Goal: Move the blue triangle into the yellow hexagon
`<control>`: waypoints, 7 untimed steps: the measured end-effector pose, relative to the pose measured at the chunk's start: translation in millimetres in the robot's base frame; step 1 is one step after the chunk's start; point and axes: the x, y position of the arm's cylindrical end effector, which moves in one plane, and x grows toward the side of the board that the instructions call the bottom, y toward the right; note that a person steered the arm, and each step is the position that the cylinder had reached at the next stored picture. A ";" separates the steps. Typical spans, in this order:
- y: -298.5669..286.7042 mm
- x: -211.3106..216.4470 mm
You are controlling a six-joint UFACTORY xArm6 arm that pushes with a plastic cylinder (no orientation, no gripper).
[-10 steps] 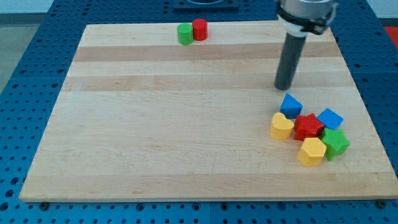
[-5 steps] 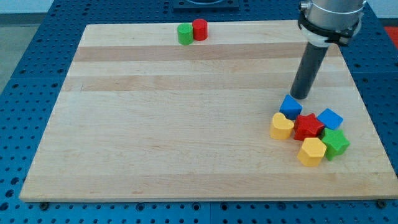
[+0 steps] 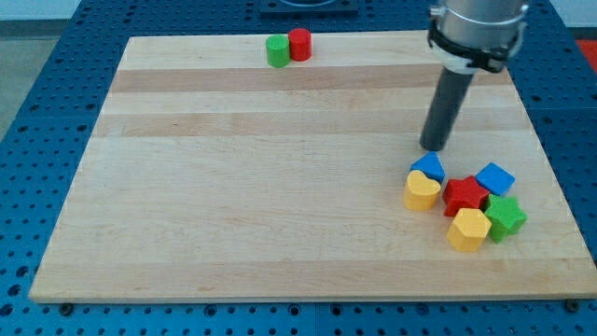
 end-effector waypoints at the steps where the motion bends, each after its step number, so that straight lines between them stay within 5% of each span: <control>1: -22.1 4.1; 3: -12.5 60.4; 7: 0.2 92.4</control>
